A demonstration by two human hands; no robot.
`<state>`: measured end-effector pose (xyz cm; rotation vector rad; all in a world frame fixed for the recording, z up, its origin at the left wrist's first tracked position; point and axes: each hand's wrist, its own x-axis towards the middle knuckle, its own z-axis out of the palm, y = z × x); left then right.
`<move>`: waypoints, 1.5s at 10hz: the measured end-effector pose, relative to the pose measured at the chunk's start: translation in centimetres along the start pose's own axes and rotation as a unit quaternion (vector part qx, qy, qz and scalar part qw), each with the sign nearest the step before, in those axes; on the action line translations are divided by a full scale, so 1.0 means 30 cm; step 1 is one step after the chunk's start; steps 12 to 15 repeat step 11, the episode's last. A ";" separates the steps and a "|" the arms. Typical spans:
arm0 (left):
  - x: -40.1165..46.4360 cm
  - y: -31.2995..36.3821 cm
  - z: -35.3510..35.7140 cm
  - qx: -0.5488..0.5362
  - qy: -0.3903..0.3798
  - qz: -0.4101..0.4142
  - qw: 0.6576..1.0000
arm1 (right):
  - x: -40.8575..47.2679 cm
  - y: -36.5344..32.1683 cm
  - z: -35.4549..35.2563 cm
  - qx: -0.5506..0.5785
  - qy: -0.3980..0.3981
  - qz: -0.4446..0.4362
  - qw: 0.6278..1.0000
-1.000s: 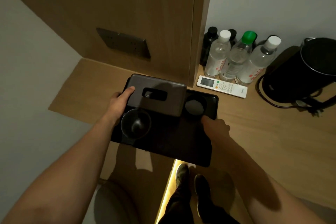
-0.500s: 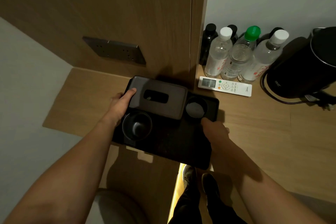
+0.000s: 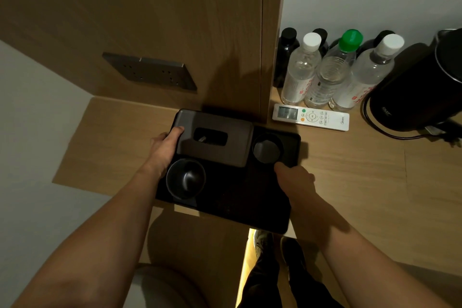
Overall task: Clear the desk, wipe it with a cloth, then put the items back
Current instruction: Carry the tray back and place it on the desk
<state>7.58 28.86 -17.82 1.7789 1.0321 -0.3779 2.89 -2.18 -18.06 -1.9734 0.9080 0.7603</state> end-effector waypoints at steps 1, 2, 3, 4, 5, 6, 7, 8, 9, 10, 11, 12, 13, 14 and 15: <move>0.008 -0.001 0.005 0.004 0.007 -0.004 1.000 | 0.004 -0.001 -0.003 0.006 -0.003 -0.003 1.000; 0.016 0.000 0.004 0.012 0.006 -0.014 1.000 | 0.003 -0.005 -0.003 0.014 0.003 0.004 1.000; 0.027 0.002 0.003 0.027 0.005 -0.018 0.999 | 0.002 -0.010 -0.002 0.016 0.008 0.008 1.000; 0.041 0.009 0.006 0.030 0.014 -0.015 0.999 | 0.006 -0.022 -0.002 0.021 0.007 0.011 1.000; 0.057 0.018 0.008 0.034 0.011 -0.017 0.999 | 0.019 -0.037 0.003 0.023 0.010 0.007 1.000; 0.069 0.024 0.004 0.045 0.013 -0.018 0.999 | 0.025 -0.048 0.007 0.016 0.014 0.002 1.000; 0.084 0.018 0.001 0.035 0.003 -0.008 0.999 | 0.033 -0.049 0.012 0.017 0.017 0.003 1.000; 0.076 0.024 0.004 0.028 0.002 -0.018 0.999 | 0.040 -0.054 0.003 -0.012 0.010 -0.008 1.000; 0.049 0.033 0.011 -0.011 -0.023 -0.015 1.000 | 0.037 -0.042 -0.030 -0.010 -0.027 -0.022 0.999; 0.013 0.036 0.018 -0.047 -0.002 0.022 0.999 | 0.021 -0.020 -0.065 -0.013 -0.061 -0.053 0.997; -0.051 0.033 0.029 -0.030 0.097 0.059 0.993 | -0.030 -0.002 -0.121 -0.016 -0.019 -0.130 0.991; -0.051 0.033 0.029 -0.030 0.097 0.059 0.993 | -0.030 -0.002 -0.121 -0.016 -0.019 -0.130 0.991; -0.051 0.033 0.029 -0.030 0.097 0.059 0.993 | -0.030 -0.002 -0.121 -0.016 -0.019 -0.130 0.991; -0.051 0.033 0.029 -0.030 0.097 0.059 0.993 | -0.030 -0.002 -0.121 -0.016 -0.019 -0.130 0.991; -0.051 0.033 0.029 -0.030 0.097 0.059 0.993 | -0.030 -0.002 -0.121 -0.016 -0.019 -0.130 0.991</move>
